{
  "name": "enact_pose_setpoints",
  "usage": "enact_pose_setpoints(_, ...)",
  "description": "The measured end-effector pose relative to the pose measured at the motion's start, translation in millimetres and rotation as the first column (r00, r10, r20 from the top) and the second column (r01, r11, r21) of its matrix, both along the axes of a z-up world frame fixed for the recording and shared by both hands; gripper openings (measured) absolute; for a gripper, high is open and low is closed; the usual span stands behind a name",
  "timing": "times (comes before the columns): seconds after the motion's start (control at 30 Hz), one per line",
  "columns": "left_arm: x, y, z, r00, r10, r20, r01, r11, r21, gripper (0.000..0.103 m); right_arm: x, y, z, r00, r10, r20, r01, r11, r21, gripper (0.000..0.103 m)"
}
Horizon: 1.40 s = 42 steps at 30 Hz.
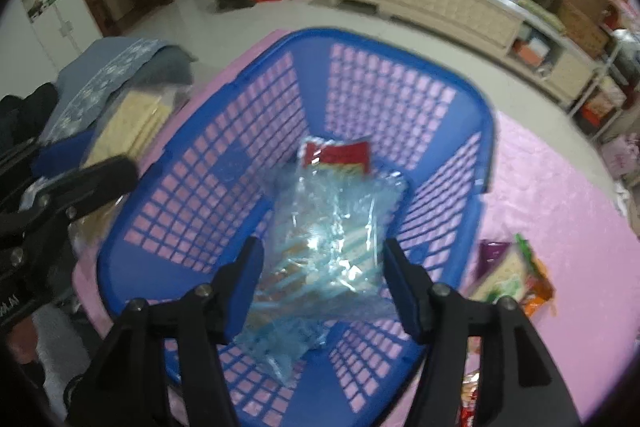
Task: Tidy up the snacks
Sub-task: 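Lower the light blue bag into the basket and open the right tool, then release the cracker pack into the basket from the left tool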
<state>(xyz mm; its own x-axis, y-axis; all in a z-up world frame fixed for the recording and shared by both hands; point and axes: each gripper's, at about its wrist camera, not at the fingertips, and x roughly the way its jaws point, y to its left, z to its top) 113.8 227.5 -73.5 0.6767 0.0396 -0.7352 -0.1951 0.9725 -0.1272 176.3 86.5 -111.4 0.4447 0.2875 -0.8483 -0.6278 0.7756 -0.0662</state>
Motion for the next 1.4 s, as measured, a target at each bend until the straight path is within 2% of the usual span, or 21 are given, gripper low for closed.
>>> enact_pose_setpoints(0.07, -2, 1, 2, 1.0, 0.007, -0.002, -0.007, 1.0, -0.005, 0.042, -3, -4, 7, 1.0, -0.004, -0.006, 0.004, 1.0, 0.023, 0.086)
enact_pose_setpoints(0.2, -9, 0, 11, 1.0, 0.015, 0.01, -0.014, 1.0, -0.022, 0.042, -12, -16, 22, 1.0, -0.014, 0.021, 0.013, 0.999, 0.039, 0.089)
enact_pose_setpoints(0.57, -25, -34, 39, 0.998, -0.035, 0.052, 0.034, 0.999, 0.019, 0.042, -32, -59, 49, 0.994, -0.102, 0.031, 0.097, 0.987, 0.126, 0.101)
enact_pose_setpoints(0.9, -12, -54, 29, 0.995, -0.092, 0.037, 0.091, 0.995, 0.038, 0.042, -29, -87, 47, 0.986, -0.163, 0.039, 0.156, 0.976, 0.151, 0.103)
enact_pose_setpoints(1.0, -2, -55, 22, 0.994, -0.105, 0.022, 0.104, 0.994, 0.038, 0.042, -24, -94, 41, 0.983, -0.181, 0.038, 0.173, 0.973, 0.154, 0.103)
enact_pose_setpoints(1.3, 22, -47, -9, 0.994, -0.105, -0.027, 0.106, 0.994, 0.028, 0.042, -3, -92, 10, 0.983, -0.183, -0.036, 0.186, 0.974, 0.129, 0.103)
enact_pose_setpoints(1.4, 26, -43, -13, 0.993, -0.116, -0.028, 0.116, 0.993, 0.024, 0.045, -1, -92, 8, 0.982, -0.189, -0.03, 0.191, 0.972, 0.134, 0.103)
